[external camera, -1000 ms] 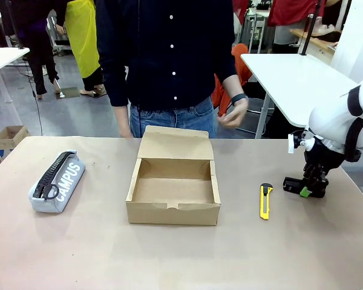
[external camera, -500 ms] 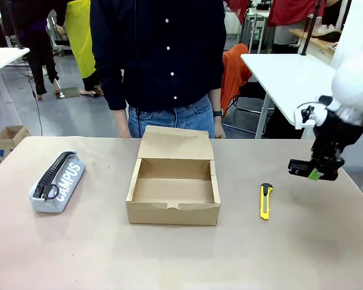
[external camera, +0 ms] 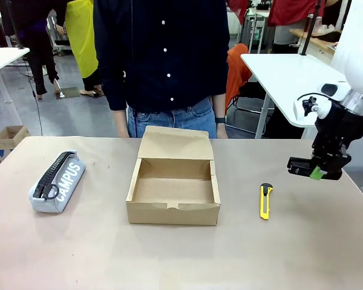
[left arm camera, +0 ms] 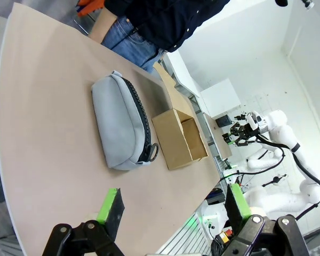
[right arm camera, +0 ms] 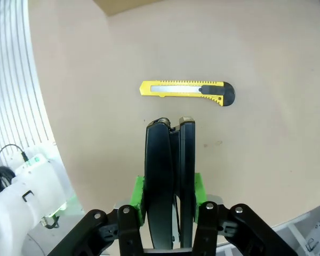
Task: Pack the item into the box.
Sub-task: Pick up the item indicated by the person and place it inside the Mailer Box.
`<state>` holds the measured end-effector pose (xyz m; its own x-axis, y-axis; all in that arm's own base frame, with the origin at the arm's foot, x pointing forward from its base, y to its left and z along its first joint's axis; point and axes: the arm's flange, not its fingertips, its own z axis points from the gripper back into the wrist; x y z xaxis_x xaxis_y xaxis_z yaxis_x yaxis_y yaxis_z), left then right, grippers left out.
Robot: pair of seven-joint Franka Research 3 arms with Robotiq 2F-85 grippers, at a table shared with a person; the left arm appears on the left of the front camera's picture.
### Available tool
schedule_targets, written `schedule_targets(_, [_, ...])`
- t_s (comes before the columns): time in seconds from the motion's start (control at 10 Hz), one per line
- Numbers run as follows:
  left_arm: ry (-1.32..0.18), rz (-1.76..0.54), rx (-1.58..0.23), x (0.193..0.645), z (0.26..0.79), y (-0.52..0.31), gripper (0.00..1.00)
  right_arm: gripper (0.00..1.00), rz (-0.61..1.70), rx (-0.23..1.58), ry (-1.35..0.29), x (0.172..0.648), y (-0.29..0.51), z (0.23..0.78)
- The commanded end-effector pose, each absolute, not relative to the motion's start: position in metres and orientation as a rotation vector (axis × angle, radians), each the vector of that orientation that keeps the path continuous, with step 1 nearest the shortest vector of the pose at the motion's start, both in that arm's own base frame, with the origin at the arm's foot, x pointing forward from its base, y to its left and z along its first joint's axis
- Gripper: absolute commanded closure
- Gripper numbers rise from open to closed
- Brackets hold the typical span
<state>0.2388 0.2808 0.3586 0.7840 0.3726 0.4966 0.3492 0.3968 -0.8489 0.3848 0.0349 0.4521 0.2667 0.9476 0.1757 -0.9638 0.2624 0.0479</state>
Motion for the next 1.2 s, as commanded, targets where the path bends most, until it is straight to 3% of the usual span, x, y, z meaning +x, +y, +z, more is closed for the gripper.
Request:
schedule_targets(0.0, [-0.747, 0.003, -1.202, 0.239, 0.360, 0.281, 0.00, 0.58, 1.290, 0.161, -0.123, 0.385, 0.034, 0.452])
schedule_targets(0.4, [-0.747, 0.003, -1.202, 0.239, 0.360, 0.281, 0.00, 0.58, 1.459, -0.027, -0.282, 0.397, 0.142, 0.493])
schedule_targets(0.8, [-0.747, 0.003, -1.202, 0.239, 0.360, 0.281, 0.00, 0.58, 1.715, 0.166, -0.330, 0.429, 0.290, 0.479])
schedule_targets(1.1, [-0.747, 0.003, -1.202, 0.239, 0.360, 0.281, 0.00, 0.58, 1.736, 0.166, -0.203, 0.422, 0.349, 0.447])
